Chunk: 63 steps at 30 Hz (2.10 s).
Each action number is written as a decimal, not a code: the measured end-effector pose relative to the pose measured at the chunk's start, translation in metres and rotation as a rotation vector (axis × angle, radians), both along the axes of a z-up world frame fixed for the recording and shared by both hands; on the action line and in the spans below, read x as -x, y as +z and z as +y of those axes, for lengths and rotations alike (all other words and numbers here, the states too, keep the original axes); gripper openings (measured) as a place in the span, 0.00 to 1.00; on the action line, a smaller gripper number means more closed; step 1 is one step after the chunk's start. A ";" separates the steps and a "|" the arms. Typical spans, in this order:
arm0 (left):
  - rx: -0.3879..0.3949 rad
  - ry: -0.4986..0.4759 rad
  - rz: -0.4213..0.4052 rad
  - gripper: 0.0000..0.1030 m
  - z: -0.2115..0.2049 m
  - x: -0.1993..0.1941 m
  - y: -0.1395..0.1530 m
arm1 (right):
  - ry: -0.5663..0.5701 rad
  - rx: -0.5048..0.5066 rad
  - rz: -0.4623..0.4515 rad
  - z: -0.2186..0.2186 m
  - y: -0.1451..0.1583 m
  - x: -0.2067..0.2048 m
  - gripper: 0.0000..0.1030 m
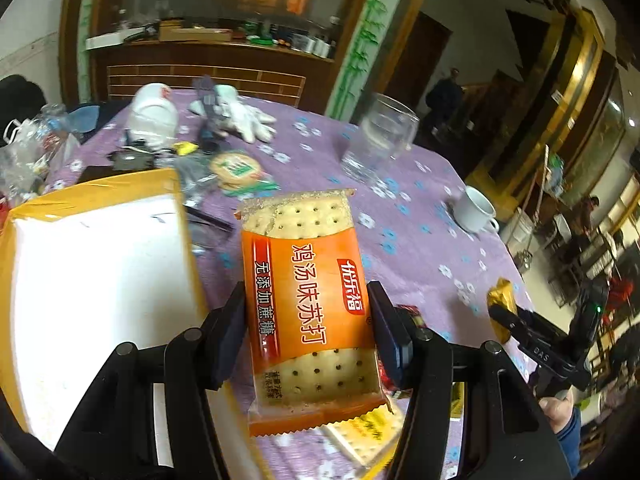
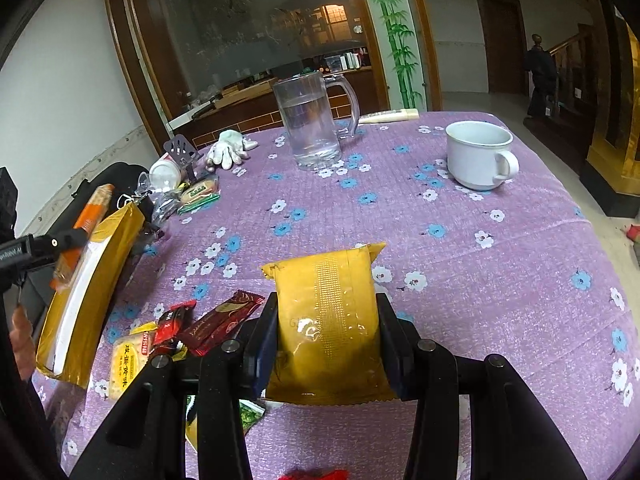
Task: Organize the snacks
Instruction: 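Carry the orange cracker pack with the left tool while the right tool carries the yellow pack to the box, then lower both packs into the white box and open both tools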
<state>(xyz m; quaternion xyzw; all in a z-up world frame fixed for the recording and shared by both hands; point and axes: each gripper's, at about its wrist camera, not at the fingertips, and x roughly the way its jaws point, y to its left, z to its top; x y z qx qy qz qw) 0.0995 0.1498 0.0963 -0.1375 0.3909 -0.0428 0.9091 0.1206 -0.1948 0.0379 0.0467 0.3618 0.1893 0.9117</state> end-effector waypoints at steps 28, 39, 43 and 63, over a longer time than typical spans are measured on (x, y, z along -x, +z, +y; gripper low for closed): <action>-0.089 0.324 0.028 0.55 0.131 0.008 -0.015 | 0.137 -0.073 0.027 0.097 0.064 0.011 0.44; -0.114 0.423 0.131 0.55 0.157 -0.009 -0.046 | 0.365 -0.073 0.135 0.284 0.072 -0.009 0.44; -0.096 0.443 0.157 0.55 0.165 -0.011 -0.054 | 0.392 -0.063 0.177 0.334 0.060 -0.024 0.44; -0.126 0.513 0.241 0.55 0.176 -0.017 -0.075 | 0.375 0.046 0.280 0.423 0.001 -0.073 0.44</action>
